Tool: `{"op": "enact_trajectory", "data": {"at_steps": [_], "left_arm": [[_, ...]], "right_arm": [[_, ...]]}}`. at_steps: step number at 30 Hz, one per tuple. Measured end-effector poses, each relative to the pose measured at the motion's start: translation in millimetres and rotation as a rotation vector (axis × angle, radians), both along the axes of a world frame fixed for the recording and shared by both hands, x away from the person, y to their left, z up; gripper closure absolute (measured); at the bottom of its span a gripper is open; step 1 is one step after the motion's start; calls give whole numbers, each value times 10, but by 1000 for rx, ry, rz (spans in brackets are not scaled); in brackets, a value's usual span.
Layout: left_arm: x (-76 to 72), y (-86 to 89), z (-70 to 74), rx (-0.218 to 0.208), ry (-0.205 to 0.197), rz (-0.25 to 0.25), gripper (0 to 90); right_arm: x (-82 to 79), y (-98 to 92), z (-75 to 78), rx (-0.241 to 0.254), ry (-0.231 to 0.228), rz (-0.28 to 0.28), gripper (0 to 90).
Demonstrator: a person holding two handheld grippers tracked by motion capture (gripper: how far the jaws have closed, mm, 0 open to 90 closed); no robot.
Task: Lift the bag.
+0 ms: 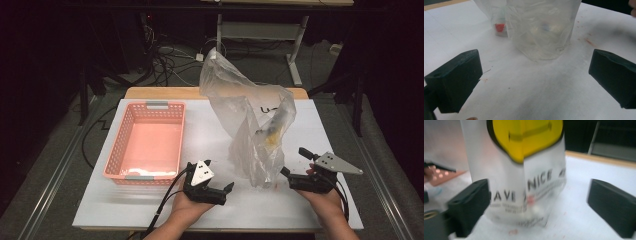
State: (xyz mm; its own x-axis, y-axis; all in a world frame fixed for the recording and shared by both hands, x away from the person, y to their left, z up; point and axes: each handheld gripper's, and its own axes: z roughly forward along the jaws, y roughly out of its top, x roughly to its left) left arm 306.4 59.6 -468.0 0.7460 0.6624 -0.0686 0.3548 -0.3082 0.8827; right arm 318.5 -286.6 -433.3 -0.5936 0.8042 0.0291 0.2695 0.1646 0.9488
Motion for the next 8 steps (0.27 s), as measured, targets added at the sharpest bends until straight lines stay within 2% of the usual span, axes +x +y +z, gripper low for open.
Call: {"op": "enact_trajectory", "data": {"at_steps": [1, 4, 8], "left_arm": [[-2, 2, 0, 0, 0, 0, 0], [-6, 4, -8, 5, -2, 0, 0], [-11, -1, -16, 14, 0, 0, 0]], "right_arm": [[4, 5, -44, -1, 10, -2, 1], [6, 27, -181, -4, 39, -15, 0], [-4, 46, -230, -28, 41, -21, 0]]}}
